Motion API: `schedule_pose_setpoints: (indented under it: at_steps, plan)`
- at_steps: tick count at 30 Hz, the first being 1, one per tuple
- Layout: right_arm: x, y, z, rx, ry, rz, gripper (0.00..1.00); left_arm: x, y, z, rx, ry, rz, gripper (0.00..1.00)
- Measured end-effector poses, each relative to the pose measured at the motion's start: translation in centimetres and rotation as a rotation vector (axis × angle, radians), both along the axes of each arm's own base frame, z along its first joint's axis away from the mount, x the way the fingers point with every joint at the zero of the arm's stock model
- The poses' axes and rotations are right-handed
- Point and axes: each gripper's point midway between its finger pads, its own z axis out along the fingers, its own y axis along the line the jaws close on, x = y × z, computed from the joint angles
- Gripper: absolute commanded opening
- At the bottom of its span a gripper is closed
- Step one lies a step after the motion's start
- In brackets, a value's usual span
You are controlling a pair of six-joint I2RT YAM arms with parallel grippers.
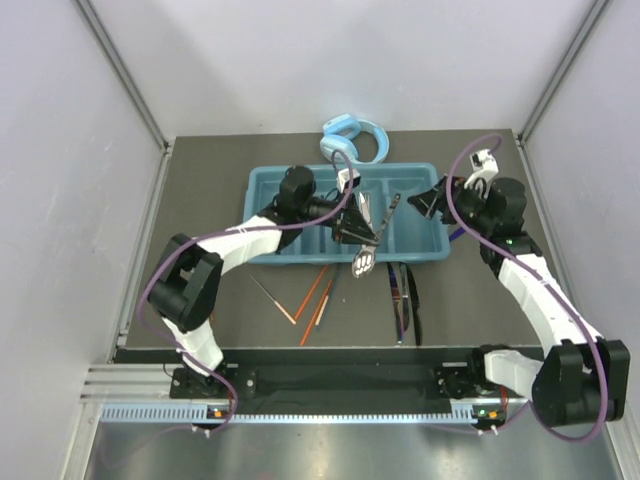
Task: Sort the eating utensils into containers
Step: Pick up the spoon from the center of the board, then place the spoon in the storage box.
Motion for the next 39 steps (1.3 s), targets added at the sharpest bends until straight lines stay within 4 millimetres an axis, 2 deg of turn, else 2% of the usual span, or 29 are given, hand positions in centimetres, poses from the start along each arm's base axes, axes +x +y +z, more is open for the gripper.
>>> schedule_pose_setpoints:
  at_steps: [4,7,13,21,24,30,33,36,37,39]
  plan:
    - [0.7,0.8,0.8,0.043,-0.019,0.034,0.81,1.2,-0.1,0.3,0.083,-0.107,0.016,0.00]
    - [0.4,1.6,1.0,0.089,-0.005,0.067,0.83,0.8,0.6,0.0,0.116,-0.162,0.011,0.00]
    - [-0.9,3.6,1.7,0.147,-0.024,0.134,0.83,-0.1,1.4,-2.0,0.182,-0.154,-0.010,0.00]
    - [-2.2,6.2,2.5,0.191,-0.032,0.214,0.83,-0.1,1.6,-2.8,0.208,-0.168,-0.008,0.00]
    - [-2.6,7.5,2.1,0.196,-0.018,0.247,0.83,-0.1,1.6,-2.9,0.211,-0.169,-0.007,0.00]
    - [-3.2,9.5,-0.8,0.184,0.063,0.275,0.82,0.1,1.5,-3.5,0.220,-0.161,-0.007,0.00]
    - [-3.0,9.8,-1.7,0.177,0.087,0.270,0.78,0.0,1.5,-3.6,0.225,-0.159,-0.009,0.00]
    - [-2.8,9.8,-2.0,0.172,0.089,0.261,0.64,-0.1,1.6,-3.8,0.230,-0.159,-0.013,0.00]
    - [-2.8,9.9,-2.0,0.170,0.086,0.260,0.52,-0.2,1.7,-3.8,0.233,-0.157,-0.014,0.00]
    - [-2.6,9.9,-2.0,0.166,0.076,0.260,0.36,-0.2,1.7,-3.9,0.234,-0.157,-0.015,0.00]
